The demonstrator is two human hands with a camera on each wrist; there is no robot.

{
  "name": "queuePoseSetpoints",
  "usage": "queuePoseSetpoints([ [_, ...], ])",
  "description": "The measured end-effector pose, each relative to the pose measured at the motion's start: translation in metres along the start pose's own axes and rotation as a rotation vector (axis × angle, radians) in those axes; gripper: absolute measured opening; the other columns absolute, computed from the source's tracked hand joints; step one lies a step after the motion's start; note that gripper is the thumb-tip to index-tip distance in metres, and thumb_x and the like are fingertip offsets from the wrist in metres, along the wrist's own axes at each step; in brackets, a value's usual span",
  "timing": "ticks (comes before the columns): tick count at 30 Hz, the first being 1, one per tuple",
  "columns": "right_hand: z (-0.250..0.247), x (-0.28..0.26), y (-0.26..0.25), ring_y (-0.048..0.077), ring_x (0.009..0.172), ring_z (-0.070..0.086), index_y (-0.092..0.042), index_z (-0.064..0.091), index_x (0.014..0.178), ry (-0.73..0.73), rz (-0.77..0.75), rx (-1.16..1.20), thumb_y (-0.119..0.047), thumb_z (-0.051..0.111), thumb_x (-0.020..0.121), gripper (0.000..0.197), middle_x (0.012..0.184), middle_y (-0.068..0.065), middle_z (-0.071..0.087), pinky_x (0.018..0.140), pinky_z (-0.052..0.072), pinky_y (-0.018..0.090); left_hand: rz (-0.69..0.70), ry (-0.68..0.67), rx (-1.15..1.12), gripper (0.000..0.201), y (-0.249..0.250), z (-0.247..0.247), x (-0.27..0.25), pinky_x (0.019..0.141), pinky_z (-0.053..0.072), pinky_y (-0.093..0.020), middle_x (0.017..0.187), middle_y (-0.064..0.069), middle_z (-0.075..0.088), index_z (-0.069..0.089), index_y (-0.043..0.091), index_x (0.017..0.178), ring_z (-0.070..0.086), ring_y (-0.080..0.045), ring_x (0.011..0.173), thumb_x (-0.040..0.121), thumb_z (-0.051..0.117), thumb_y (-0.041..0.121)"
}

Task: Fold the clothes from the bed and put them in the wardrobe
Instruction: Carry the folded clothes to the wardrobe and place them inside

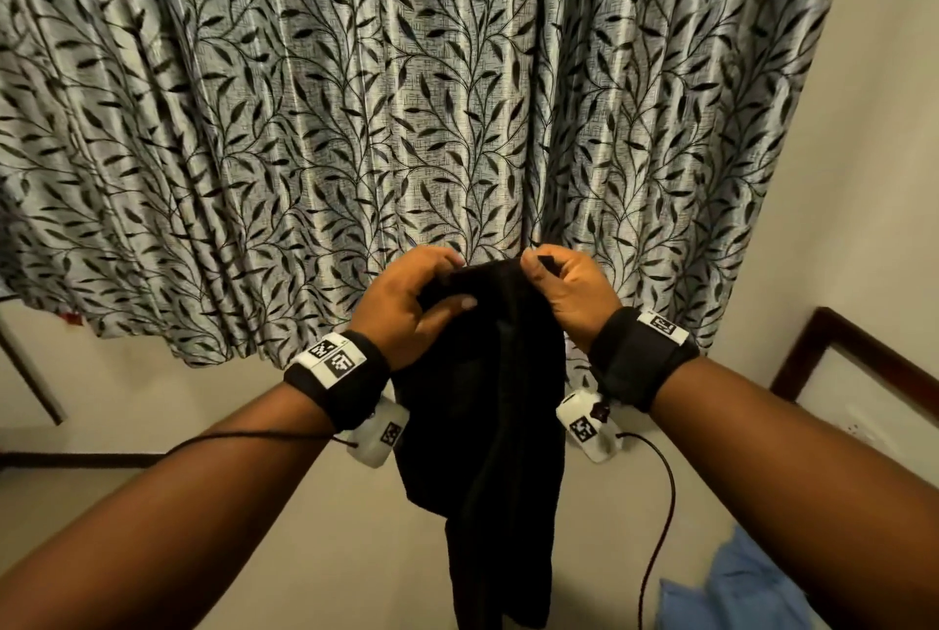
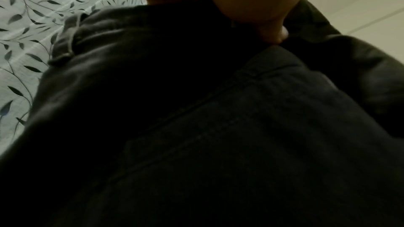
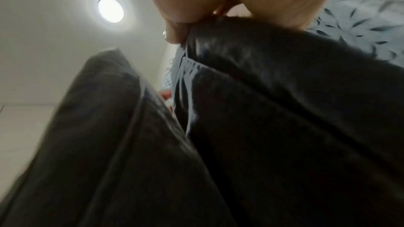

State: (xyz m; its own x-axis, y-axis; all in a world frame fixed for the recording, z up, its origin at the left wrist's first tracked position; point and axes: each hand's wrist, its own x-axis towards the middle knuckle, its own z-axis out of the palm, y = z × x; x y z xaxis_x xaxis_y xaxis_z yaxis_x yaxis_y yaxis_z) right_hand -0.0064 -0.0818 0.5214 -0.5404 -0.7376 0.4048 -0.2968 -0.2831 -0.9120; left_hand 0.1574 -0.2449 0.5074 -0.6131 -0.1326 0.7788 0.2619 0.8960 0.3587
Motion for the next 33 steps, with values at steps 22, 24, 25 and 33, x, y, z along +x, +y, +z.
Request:
queuePoseSetpoints([
  [22, -0.039, -0.001, -0.063, 0.008, 0.077, 0.063, -0.018, 0.064, 0.087, -0.079, -0.23, -0.752, -0.008, 0.082, 0.076, 0.023, 0.084, -0.004, 0.068, 0.067, 0.05, 0.02, -0.417, -0.638, 0.559, 0.052, -0.015, -0.027, 0.006, 0.074, 0.053, -0.032, 0.09, 0.011, 0.066, 0.054, 0.04, 0.102, 0.066, -0.018, 0.087, 0.066, 0.085, 0.062],
  [24, -0.059, 0.011, -0.066, 0.013, 0.076, 0.059, -0.022, 0.06, 0.082, -0.134, -0.132, -0.934, -0.011, 0.083, 0.076, 0.026, 0.082, -0.003, 0.065, 0.067, 0.047, 0.028, -0.547, -0.658, 0.471, 0.028, -0.02, -0.036, 0.017, 0.065, 0.048, -0.026, 0.082, 0.008, 0.07, 0.063, 0.032, 0.081, 0.067, -0.018, 0.081, 0.075, 0.087, 0.044],
  [25, -0.065, 0.017, -0.066, 0.016, 0.075, 0.057, -0.024, 0.056, 0.078, -0.19, -0.061, -1.063, -0.012, 0.083, 0.077, 0.03, 0.079, -0.005, 0.061, 0.067, 0.042, 0.029, -0.592, -0.598, 0.367, 0.023, -0.02, -0.038, 0.025, 0.062, 0.045, -0.024, 0.078, 0.007, 0.07, 0.066, 0.031, 0.078, 0.067, -0.018, 0.078, 0.076, 0.088, 0.037],
  [33, -0.089, 0.032, -0.082, 0.024, 0.085, 0.06, -0.026, 0.06, 0.091, 0.102, -0.131, -1.184, -0.012, 0.073, 0.081, 0.022, 0.089, -0.001, 0.063, 0.073, 0.046, 0.031, -0.508, -0.069, 0.182, 0.026, -0.005, -0.048, 0.071, 0.079, 0.055, -0.026, 0.092, 0.006, 0.072, 0.073, 0.019, 0.106, 0.068, -0.011, 0.085, 0.084, 0.082, 0.028],
])
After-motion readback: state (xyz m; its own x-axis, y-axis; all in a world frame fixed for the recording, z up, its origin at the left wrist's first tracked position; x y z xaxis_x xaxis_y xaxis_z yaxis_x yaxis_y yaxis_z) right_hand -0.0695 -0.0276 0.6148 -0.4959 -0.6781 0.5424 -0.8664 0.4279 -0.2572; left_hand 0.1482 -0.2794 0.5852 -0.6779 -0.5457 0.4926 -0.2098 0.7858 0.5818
